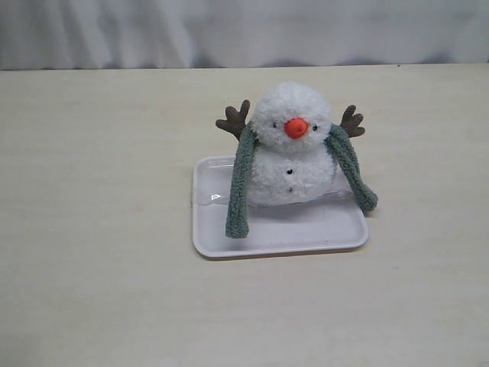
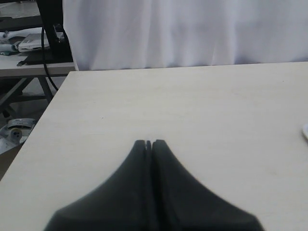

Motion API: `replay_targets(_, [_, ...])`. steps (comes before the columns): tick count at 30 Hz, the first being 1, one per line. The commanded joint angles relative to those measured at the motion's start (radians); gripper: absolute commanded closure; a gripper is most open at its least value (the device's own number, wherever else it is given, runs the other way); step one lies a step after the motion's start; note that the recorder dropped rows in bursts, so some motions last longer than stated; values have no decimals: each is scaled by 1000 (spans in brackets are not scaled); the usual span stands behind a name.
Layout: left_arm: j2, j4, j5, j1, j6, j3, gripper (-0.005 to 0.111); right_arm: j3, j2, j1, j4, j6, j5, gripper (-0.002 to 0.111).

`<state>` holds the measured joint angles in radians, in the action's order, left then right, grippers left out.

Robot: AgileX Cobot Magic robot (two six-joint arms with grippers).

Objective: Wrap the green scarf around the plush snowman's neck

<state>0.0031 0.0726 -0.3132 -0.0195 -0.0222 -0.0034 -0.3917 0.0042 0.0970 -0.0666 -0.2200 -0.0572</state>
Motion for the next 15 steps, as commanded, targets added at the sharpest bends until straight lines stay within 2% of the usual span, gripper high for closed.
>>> replay_targets(1, [-3, 6, 12, 7, -7, 3, 107, 124, -4, -31, -104, -3, -41, 104])
replay_targets(11, [-3, 3, 7, 7, -7, 3, 107, 384, -4, -71, -106, 200, -43, 104])
replay_targets(13, [-3, 3, 7, 7, -7, 3, 107, 392, -4, -71, -106, 229, -43, 104])
replay_targets(15, [-3, 3, 7, 7, -7, 3, 107, 392, -4, -71, -106, 251, 34, 104])
